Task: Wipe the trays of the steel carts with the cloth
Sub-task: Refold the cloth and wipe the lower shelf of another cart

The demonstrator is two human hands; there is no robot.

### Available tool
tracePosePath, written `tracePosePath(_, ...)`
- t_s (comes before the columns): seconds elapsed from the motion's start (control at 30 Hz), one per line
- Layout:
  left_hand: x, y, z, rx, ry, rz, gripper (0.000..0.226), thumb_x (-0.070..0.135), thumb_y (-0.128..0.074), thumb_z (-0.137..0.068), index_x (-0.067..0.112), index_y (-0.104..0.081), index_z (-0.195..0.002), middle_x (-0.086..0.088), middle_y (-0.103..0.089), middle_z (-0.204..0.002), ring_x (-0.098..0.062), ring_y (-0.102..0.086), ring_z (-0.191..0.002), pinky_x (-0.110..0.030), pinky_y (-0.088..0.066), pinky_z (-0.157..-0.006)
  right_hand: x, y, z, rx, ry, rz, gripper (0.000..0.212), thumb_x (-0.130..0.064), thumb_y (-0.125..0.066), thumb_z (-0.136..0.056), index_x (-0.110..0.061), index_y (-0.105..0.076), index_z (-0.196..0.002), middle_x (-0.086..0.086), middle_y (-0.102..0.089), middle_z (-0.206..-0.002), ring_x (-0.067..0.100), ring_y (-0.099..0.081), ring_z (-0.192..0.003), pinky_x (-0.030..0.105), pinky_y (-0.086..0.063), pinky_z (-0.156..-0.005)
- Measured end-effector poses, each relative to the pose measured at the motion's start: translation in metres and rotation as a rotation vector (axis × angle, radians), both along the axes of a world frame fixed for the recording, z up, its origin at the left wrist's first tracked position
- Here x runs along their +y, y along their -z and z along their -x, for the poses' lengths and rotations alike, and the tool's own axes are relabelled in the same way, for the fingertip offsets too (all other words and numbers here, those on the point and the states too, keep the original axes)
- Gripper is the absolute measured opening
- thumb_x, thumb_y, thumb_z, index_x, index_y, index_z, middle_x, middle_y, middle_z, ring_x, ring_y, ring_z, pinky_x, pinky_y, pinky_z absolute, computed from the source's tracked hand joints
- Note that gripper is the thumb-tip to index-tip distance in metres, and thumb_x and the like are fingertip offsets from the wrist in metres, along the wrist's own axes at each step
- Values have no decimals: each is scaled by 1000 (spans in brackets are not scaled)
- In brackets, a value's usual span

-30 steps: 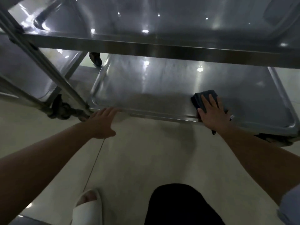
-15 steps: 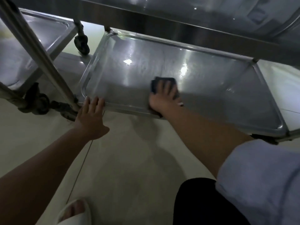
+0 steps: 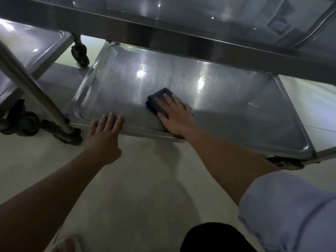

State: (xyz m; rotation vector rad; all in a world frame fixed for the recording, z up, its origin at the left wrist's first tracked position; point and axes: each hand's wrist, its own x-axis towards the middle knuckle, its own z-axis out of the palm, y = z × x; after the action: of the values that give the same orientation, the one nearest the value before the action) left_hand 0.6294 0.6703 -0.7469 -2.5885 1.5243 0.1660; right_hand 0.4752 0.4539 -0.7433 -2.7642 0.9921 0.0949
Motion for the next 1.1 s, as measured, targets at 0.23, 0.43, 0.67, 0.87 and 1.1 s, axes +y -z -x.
tracePosePath(0.23,0,2,5,8,-13,-27,118,46,-68,-78,25,18,-156,-4,14,-166,-24,11,-153,-43,2,-123,-94,-4,150,19,760,-94,58,-54,-25,-103,-47,-4,-156,-11,6,-168,18,9,-154,71,-6,-114)
tracePosePath(0.43,-3,7,15,63,-20,45,119,47,-69,-74,22,13,-158,-8,11,-166,-28,10,-153,-46,4,-123,-92,-3,199,11,1127,-119,59,-49,-22,-105,-39,0,-158,-2,10,-168,31,12,-153,70,-1,-116)
tracePosePath(0.67,-4,4,22,63,-38,52,116,49,-63,-75,19,14,-156,-11,13,-166,-30,12,-153,-49,2,-123,-51,-2,33,-32,960,-133,63,-34,-24,-102,-33,2,-159,6,11,-168,38,15,-151,71,0,-114)
tracePosePath(0.87,-3,2,19,98,-25,66,114,43,-63,-74,18,11,-157,-10,11,-166,-30,12,-152,-49,8,-122,42,-2,-142,18,9,-65,58,-44,-26,-105,-47,-1,-157,-6,9,-168,25,14,-153,67,1,-115)
tracePosePath(1.1,-5,1,16,190,-31,59,110,45,-62,-77,21,8,-158,-7,14,-166,-26,18,-152,-48,12,-122,45,-4,-161,41,-361,-34,59,-52,-34,-103,-53,-5,-154,-12,4,-168,16,9,-154,58,-5,-119)
